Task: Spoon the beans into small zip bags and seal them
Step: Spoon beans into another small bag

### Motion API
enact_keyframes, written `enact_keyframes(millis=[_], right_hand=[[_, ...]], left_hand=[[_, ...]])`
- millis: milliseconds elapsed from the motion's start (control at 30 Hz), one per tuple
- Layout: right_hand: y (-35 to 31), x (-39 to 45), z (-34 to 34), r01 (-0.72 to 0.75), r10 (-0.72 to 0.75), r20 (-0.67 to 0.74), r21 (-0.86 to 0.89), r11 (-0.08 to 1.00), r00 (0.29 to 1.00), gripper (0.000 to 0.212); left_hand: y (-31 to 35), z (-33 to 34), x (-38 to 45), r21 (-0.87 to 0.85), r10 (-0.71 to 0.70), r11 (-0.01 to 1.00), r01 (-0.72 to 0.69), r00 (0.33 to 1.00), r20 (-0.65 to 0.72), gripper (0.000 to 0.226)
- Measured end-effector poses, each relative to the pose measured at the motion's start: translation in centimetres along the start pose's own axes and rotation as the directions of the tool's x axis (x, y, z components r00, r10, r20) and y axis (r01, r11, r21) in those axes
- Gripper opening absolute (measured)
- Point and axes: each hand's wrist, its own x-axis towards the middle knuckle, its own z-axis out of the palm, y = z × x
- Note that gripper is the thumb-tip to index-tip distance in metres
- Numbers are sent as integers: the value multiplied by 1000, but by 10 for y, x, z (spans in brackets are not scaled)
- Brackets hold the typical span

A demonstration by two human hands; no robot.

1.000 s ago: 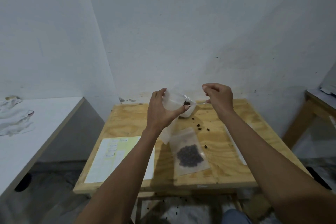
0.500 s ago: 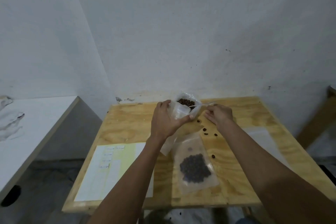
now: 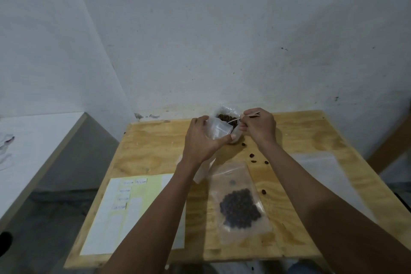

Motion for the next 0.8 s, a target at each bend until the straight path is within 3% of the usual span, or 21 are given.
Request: enact_keyframes(millis=[133, 367, 733, 800], right_hand=[[-10, 1, 1, 56, -56, 6, 46, 997, 998, 11], [-1, -1, -7, 152, -139, -128, 93, 984, 982, 10], [3, -5, -8, -6, -22, 163, 174, 985, 986, 4], [0, -3, -8, -66, 40, 153, 168, 984, 987, 5]], left_hand=[[-3, -1, 1, 11, 18, 1000, -18, 1000, -7, 110], [-6, -3, 0, 52, 45, 998, -45, 999, 18, 115], [-1, 3, 0, 52, 51, 997, -52, 998, 24, 117], [0, 5, -1, 47, 51, 998, -52, 998, 19, 116]])
